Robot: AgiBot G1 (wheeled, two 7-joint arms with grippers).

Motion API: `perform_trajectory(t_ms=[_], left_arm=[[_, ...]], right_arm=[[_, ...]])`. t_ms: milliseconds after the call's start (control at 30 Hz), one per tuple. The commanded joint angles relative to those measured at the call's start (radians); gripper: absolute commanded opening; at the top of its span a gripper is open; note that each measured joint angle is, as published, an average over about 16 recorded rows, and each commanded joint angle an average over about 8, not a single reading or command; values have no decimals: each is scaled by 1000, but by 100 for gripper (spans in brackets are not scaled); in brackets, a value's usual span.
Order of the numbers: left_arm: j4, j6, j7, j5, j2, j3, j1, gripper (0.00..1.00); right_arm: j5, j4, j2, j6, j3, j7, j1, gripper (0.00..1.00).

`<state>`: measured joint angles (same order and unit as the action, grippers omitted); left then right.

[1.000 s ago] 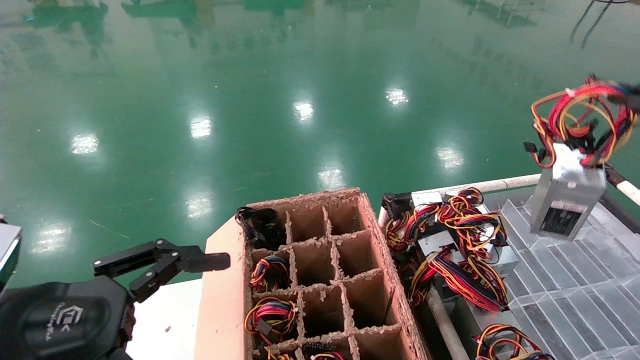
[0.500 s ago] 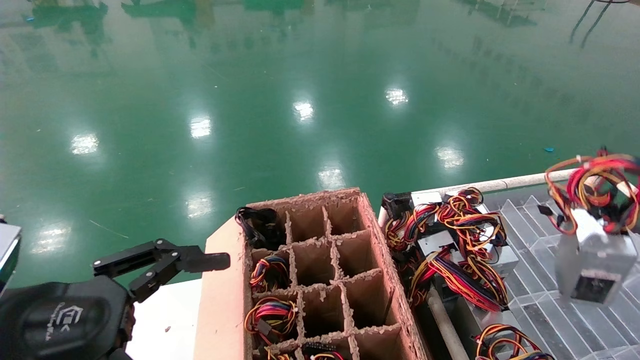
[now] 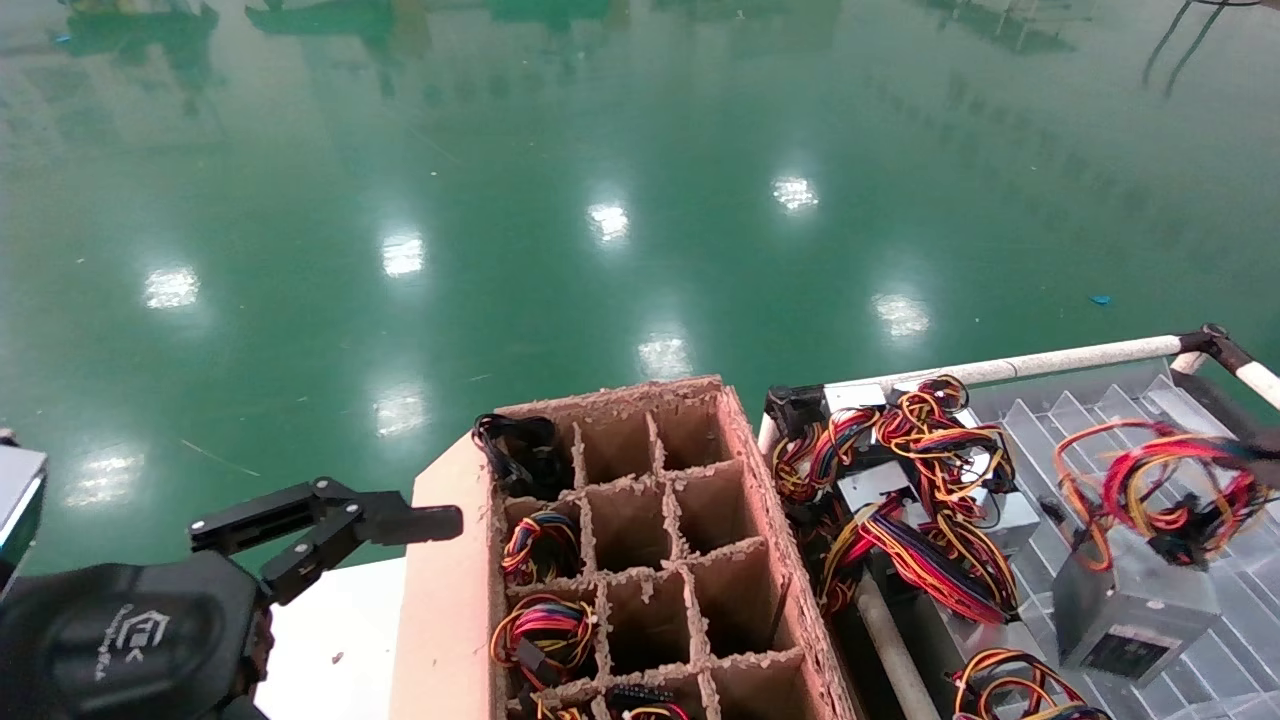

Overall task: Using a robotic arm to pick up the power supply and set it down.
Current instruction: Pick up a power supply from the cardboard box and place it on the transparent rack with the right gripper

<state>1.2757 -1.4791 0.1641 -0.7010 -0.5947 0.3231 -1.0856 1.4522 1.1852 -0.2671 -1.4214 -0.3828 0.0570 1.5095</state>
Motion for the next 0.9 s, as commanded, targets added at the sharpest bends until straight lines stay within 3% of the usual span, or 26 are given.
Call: perform_trajectory(t_ms=[33,600,900], left_arm=[[0,0,0,0,0,0,0,100],[0,0,0,0,0,1,0,100],[0,0,0,1,0,1,0,100]], right_arm=[[15,3,-14,-10,-10,-3,6,0],[94,-1,-122,-100,-61,-49,110,0],[114,-34,-155,-102,-88,-53,96,0]])
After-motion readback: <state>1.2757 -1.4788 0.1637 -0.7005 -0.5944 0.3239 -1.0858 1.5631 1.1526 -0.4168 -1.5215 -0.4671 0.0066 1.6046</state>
